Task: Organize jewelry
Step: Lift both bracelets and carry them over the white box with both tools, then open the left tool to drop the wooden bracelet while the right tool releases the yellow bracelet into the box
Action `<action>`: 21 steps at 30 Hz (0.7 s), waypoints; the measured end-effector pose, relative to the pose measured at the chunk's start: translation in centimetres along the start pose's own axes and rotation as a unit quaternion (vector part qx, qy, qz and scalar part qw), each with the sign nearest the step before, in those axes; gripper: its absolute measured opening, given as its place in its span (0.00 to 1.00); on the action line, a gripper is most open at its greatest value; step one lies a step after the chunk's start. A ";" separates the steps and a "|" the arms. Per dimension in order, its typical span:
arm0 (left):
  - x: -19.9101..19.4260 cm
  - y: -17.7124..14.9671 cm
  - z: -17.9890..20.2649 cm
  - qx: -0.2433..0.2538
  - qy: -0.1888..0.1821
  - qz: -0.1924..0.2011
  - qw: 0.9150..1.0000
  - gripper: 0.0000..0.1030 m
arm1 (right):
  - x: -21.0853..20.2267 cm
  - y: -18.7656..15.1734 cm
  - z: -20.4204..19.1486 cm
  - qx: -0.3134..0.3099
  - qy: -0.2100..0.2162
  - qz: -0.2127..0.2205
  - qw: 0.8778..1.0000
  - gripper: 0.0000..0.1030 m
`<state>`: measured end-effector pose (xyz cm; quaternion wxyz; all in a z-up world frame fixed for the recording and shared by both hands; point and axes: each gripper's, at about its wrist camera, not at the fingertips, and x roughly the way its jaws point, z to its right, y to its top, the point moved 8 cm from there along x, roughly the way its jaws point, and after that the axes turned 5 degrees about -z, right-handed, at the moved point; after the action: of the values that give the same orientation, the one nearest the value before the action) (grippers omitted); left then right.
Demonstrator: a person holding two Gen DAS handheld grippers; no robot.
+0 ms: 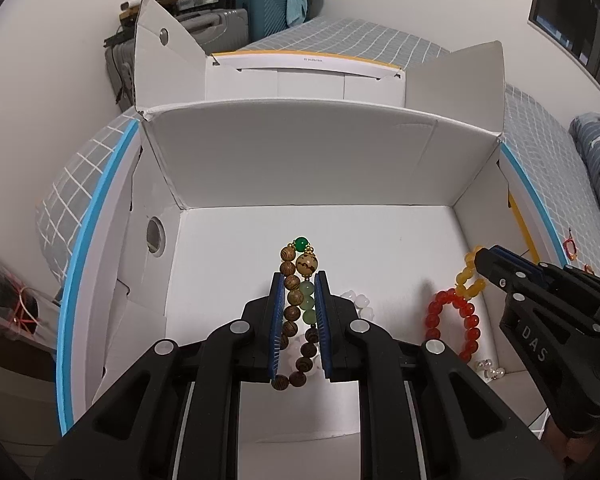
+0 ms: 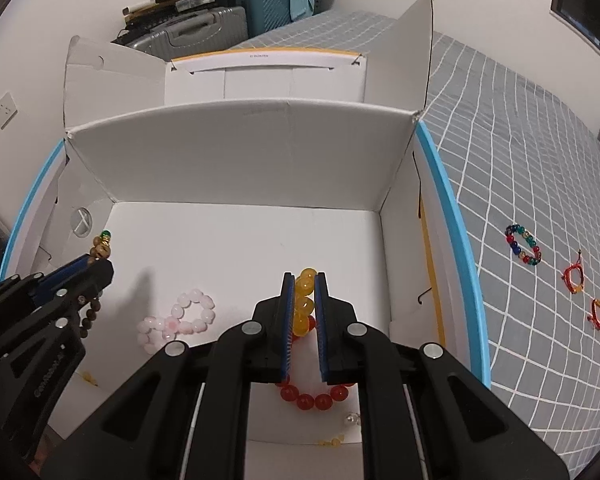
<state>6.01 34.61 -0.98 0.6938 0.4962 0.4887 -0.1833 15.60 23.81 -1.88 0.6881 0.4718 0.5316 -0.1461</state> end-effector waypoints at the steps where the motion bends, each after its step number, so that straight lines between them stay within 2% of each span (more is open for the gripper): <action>1: 0.0 -0.1 0.0 0.001 0.001 -0.001 1.000 0.14 | 0.1 0.0 0.0 0.001 0.001 -0.001 1.000 0.09; 11: 0.0 0.1 -0.1 -0.003 0.004 -0.002 1.000 0.18 | 0.1 0.1 -0.2 0.000 0.005 -0.003 1.000 0.10; 13: -0.2 0.2 -0.2 -0.004 0.007 0.003 1.000 0.19 | 0.1 0.2 -0.2 0.000 0.004 -0.003 1.000 0.14; 17: -1.0 0.4 -0.4 -0.011 0.005 0.014 1.000 0.33 | -0.8 0.3 -0.1 0.002 0.009 0.010 1.000 0.39; 19: -1.7 0.6 -0.5 -0.014 0.007 0.028 0.999 0.45 | -1.6 0.4 0.1 0.003 0.007 0.021 1.000 0.47; 21: -2.5 0.7 -0.5 -0.020 0.007 0.040 0.999 0.56 | -2.6 0.5 0.6 0.008 0.006 0.035 0.999 0.62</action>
<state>5.15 34.84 1.52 0.7070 0.5027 0.4765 -0.1425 15.26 22.79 0.64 0.6858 0.4964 0.5179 -0.1232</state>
